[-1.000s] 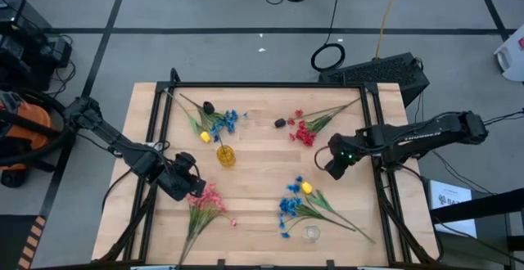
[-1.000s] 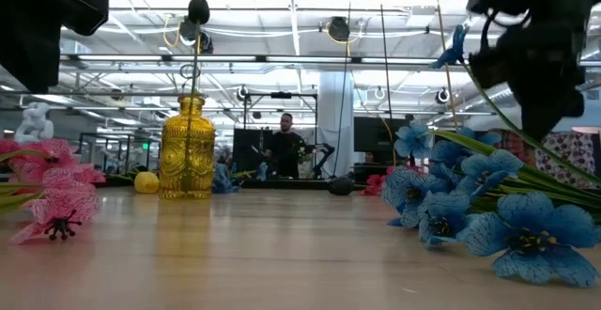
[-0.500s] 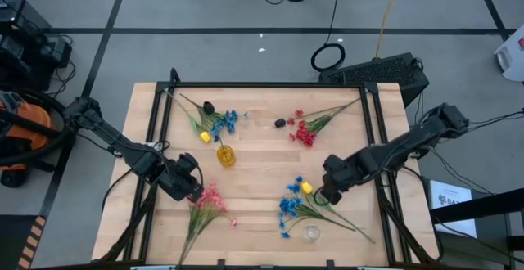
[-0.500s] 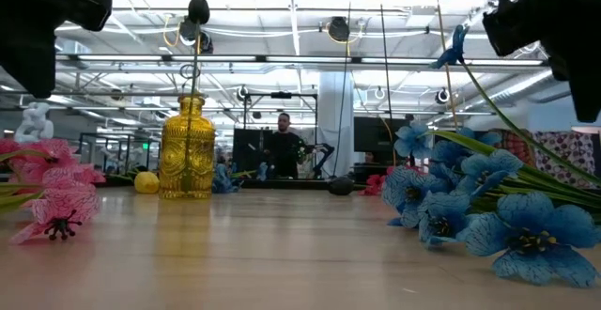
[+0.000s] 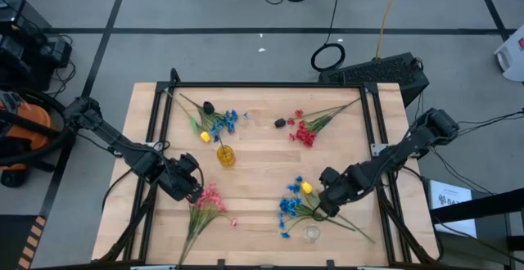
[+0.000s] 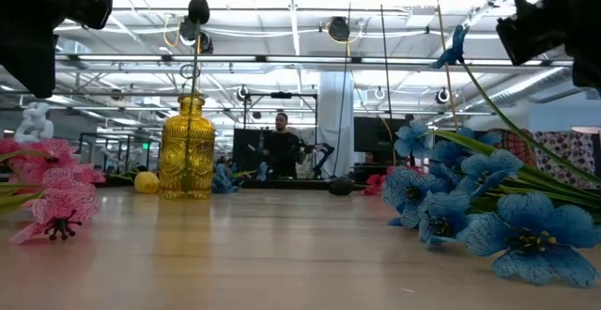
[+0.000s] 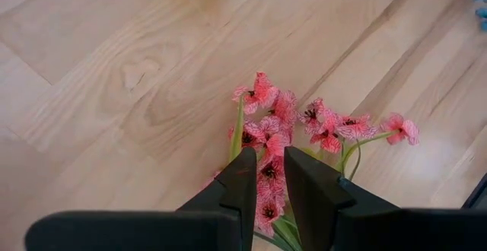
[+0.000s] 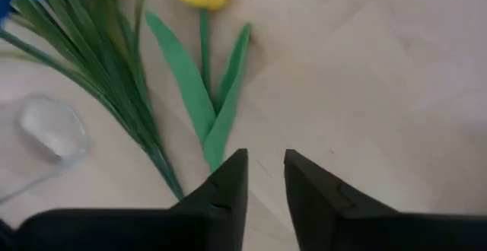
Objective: Sort flowers into vase by color
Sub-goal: Put the bottom yellow flower into the transparent vase
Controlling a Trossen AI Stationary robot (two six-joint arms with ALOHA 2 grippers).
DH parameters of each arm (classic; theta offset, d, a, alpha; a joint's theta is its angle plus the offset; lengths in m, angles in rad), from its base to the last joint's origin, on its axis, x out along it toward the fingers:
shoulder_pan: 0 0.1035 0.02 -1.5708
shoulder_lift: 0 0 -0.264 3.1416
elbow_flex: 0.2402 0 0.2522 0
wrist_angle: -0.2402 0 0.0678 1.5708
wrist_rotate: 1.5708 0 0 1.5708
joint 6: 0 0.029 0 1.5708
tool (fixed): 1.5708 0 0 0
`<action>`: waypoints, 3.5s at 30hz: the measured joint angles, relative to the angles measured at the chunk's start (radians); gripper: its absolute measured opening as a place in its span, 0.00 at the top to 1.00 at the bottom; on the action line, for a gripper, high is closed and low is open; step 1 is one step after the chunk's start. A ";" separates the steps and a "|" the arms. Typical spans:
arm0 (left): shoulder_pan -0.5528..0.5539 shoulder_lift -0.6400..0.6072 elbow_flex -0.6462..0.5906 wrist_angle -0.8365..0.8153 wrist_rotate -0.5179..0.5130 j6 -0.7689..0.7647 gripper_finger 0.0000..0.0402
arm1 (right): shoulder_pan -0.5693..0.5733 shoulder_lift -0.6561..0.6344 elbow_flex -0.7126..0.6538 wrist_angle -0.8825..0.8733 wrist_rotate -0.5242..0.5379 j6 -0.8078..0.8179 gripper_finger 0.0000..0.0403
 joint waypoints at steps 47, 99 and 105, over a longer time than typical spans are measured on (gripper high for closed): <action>0.000 0.000 0.000 0.043 0.000 0.000 0.81 | 0.261 0.314 0.010 0.186 0.003 -0.025 0.75; 0.000 0.000 0.000 0.052 0.000 0.009 0.81 | 0.433 -0.133 -0.002 1.003 1.169 -0.715 1.00; 0.000 0.000 0.000 0.051 0.000 0.009 0.81 | 0.432 -0.060 -0.002 1.064 1.154 -0.713 1.00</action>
